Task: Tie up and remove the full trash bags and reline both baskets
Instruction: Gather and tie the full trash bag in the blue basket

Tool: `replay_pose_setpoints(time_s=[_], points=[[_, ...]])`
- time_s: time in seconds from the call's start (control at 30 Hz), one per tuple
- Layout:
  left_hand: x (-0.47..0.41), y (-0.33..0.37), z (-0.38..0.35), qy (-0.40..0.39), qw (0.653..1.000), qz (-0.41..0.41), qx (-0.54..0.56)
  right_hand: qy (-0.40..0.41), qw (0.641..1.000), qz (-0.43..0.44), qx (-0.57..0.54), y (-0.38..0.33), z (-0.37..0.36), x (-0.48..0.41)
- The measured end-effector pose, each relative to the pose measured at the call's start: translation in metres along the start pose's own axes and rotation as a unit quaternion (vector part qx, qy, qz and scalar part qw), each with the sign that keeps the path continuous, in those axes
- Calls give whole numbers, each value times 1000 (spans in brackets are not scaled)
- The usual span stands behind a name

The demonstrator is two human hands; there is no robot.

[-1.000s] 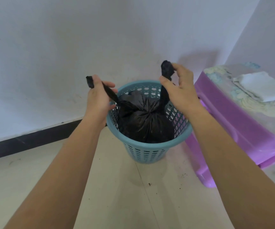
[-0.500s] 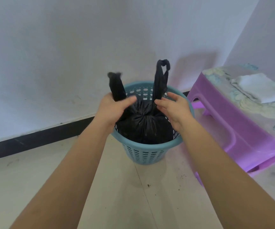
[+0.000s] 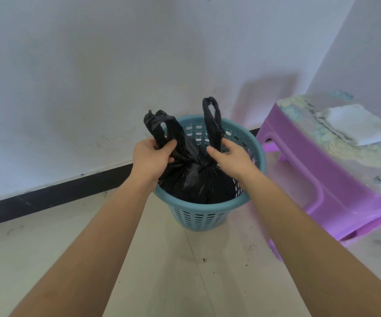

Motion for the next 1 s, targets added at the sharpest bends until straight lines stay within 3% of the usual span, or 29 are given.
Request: replay_pose_setpoints(time_s=[0.13,0.3,0.43,0.5,0.57,0.63,0.67,0.73,0.77,0.9,1.0], points=[[2,8,-8,-12,999,-17,-39,15,1000,-15,8,1,-1,-5],[0,5,-17,-120,992,-6,-30,-16,993,-3,-115,-5,4,0],[-4,9,-10,-73,996,-25,-50,60,987,79,-125,-17,10,3],[-1,25,-11,-39,984,-115,-130,73,982,113,-133,-26,12,5],[6,47,-15,-23,939,-261,-221,69,982,136,-114,-34,10,9],[13,64,-21,-12,914,-348,-210,72,986,135,-66,-37,5,8],[15,70,-23,-8,925,-343,-163,71,989,122,-49,-36,2,7],[21,76,-30,-29,972,-232,10,52,994,70,-66,-31,-6,5],[22,76,-34,-35,979,-174,95,47,994,38,-85,-28,-7,3],[18,49,-25,24,959,-17,283,66,982,-92,-154,-11,0,-6],[22,26,-28,57,941,57,329,84,978,-125,-145,-1,6,-8]])
Point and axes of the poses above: each hand's wrist, its own x-axis away from the middle knuckle, its own z-axis out of the back of the hand, y = z × x, the point moved 4 cm from there along -x, towards the middle knuckle, and after that the axes turned 9 degrees about -z, right-handed, at the moved point
